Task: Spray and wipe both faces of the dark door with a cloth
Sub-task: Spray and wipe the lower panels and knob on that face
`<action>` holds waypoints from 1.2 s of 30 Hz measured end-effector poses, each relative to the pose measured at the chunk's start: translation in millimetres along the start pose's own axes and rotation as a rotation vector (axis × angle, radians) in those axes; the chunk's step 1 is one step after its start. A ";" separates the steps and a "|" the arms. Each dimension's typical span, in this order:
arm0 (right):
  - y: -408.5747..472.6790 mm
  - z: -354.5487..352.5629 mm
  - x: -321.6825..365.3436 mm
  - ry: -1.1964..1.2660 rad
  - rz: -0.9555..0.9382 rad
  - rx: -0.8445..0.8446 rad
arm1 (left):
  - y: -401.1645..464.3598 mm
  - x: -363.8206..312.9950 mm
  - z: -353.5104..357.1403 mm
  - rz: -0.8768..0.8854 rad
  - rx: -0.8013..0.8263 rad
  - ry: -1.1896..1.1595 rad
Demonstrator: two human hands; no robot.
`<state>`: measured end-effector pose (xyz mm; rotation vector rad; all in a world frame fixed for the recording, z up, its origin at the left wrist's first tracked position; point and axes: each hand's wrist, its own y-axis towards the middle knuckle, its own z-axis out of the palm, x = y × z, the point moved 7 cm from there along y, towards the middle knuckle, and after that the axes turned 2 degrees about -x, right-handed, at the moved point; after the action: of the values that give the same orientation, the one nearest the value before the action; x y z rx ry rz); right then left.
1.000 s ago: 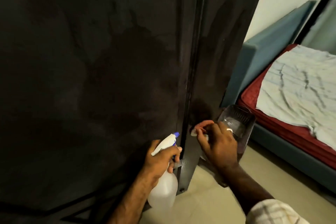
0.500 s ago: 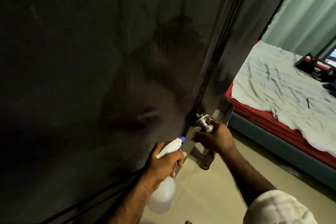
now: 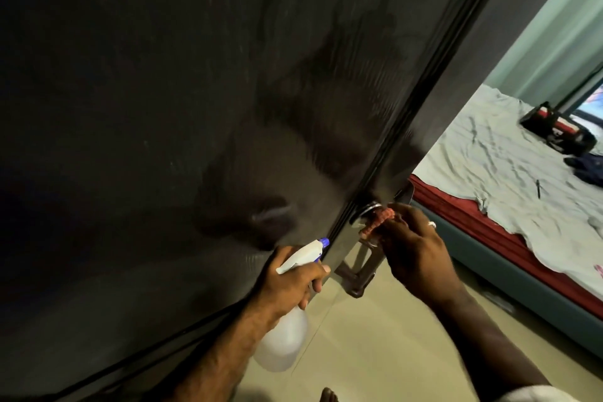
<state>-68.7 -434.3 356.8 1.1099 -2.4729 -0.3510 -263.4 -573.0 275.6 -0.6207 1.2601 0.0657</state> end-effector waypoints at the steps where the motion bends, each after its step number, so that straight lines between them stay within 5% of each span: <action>1: 2.1 -9.3 -1.7 0.086 0.043 -0.039 | 0.0 0.0 1.3 0.003 0.006 0.009; 5: 6.3 -16.6 -12.6 0.364 0.359 -0.088 | -1.0 3.6 7.2 -0.005 0.031 0.041; 7: 9.3 -6.6 -10.4 0.397 0.404 0.079 | -0.9 5.3 7.8 -0.013 0.033 0.034; 11: 16.2 3.1 -22.1 0.072 0.399 0.472 | -2.3 7.5 7.3 -0.013 0.025 0.035; 19: 35.8 -12.0 -22.0 -0.114 0.449 0.093 | 1.3 15.2 11.6 -0.022 0.030 0.045; 22: 35.1 2.6 -19.5 -0.261 0.497 0.142 | 5.4 11.4 15.3 -0.015 0.024 0.033; 28: 23.8 12.7 -7.0 0.424 0.585 0.463 | 13.7 0.1 16.2 0.011 0.024 0.029; 30: 23.8 -3.3 -7.7 0.398 0.521 0.514 | 15.3 -2.6 16.9 0.004 0.016 0.013; 33: 31.1 -12.2 -17.9 0.117 0.444 0.367 | 16.4 -5.5 20.9 0.009 0.019 0.014; 36: 28.2 0.0 -20.6 0.079 0.560 0.210 | 18.3 -4.8 23.8 0.005 0.017 0.014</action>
<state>-74.7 -400.4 362.3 0.4453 -2.6551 0.1180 -251.2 -545.1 276.6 -0.6038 1.2747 0.0550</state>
